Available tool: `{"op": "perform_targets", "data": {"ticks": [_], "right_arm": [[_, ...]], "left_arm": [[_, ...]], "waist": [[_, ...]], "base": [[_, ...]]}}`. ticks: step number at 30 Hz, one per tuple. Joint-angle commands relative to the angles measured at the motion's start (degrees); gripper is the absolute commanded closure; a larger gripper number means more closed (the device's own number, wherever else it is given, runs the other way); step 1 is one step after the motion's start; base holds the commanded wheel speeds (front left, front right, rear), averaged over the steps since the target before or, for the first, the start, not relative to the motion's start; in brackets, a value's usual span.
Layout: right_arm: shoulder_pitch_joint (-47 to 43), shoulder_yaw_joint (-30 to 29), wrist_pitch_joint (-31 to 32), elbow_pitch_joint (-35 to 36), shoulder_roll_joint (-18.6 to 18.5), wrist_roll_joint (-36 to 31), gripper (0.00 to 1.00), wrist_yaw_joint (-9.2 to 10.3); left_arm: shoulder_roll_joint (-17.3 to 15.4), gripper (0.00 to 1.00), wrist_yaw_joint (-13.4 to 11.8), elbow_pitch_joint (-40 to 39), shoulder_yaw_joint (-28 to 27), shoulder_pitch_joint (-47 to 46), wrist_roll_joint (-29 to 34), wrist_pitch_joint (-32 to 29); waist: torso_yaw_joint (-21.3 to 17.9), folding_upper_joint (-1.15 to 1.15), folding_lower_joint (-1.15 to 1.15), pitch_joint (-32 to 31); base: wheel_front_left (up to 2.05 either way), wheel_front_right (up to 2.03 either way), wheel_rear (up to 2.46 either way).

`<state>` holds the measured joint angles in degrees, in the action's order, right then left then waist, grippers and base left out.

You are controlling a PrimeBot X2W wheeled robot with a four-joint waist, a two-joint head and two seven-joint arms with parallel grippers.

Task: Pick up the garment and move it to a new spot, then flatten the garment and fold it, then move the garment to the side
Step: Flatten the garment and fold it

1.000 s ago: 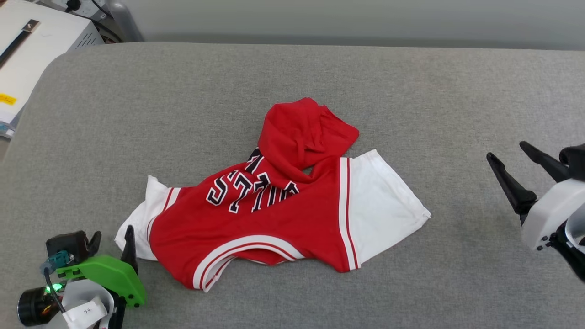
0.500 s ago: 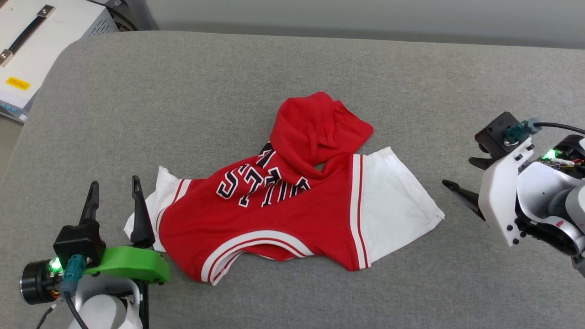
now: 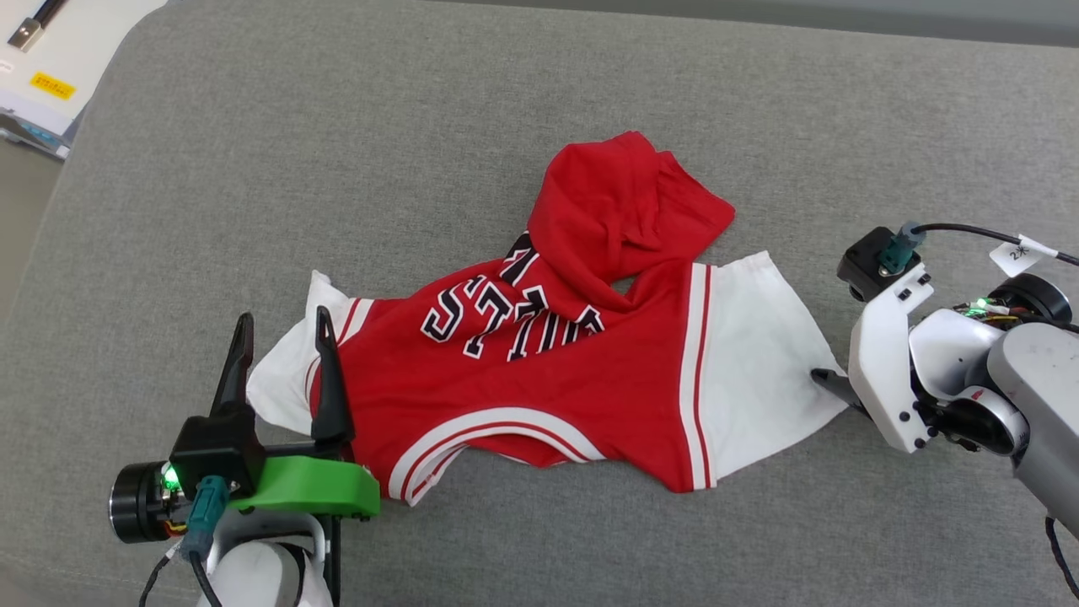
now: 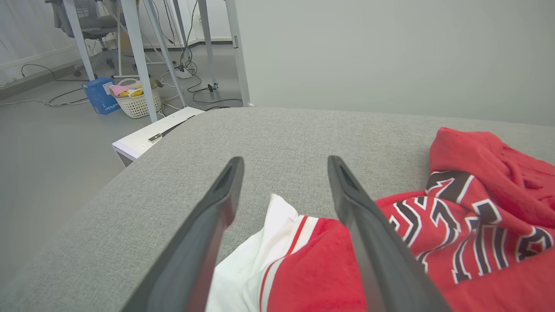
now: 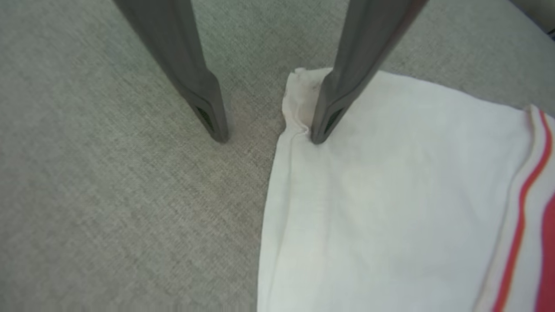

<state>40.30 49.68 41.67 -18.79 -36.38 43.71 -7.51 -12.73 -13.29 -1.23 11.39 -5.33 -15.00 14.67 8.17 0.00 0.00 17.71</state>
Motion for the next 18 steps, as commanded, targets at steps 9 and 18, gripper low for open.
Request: {"op": "perform_targets", "data": {"ticks": [9,18], "right_arm": [[-0.6,5.1,-10.9,-1.4,-0.2,3.8,1.0,0.02],[-4.4,-4.1,-18.6,5.8,-11.0,9.1,1.0,0.02]], "left_arm": [[2.7,0.0,2.9,2.2,-3.8,0.7,3.2,0.3],[3.4,0.0,4.5,2.9,-7.2,3.8,5.0,0.3]], "waist": [[-0.4,0.0,0.0,-2.0],[-3.5,0.0,0.0,-5.6]], "base": [[0.0,0.0,0.0],[0.0,0.0,0.0]]}}
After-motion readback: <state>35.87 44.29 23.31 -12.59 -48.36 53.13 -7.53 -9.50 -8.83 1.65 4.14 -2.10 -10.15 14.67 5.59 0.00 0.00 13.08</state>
